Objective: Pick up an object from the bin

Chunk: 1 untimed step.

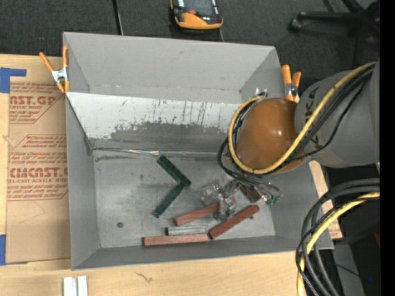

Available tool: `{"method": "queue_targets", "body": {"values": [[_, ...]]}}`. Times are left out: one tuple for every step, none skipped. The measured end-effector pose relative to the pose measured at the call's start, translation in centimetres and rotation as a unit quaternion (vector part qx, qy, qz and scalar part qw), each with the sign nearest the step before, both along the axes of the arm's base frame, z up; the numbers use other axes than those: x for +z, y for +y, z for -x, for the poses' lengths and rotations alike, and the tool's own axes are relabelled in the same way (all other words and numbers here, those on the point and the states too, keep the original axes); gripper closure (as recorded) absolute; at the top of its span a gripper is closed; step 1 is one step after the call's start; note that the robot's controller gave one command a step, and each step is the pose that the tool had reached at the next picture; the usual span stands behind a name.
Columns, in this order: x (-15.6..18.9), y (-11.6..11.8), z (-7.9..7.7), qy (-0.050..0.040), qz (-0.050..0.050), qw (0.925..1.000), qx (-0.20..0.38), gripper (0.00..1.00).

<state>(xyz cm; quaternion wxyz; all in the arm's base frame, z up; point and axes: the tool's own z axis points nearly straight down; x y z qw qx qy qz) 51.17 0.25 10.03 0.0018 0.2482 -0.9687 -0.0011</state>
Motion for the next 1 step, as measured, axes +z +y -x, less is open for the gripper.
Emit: {"method": "queue_targets", "body": {"values": [[1.63, 0.03, -0.23, -0.0042, 0.0, 1.0, 0.0, 1.0]]}}
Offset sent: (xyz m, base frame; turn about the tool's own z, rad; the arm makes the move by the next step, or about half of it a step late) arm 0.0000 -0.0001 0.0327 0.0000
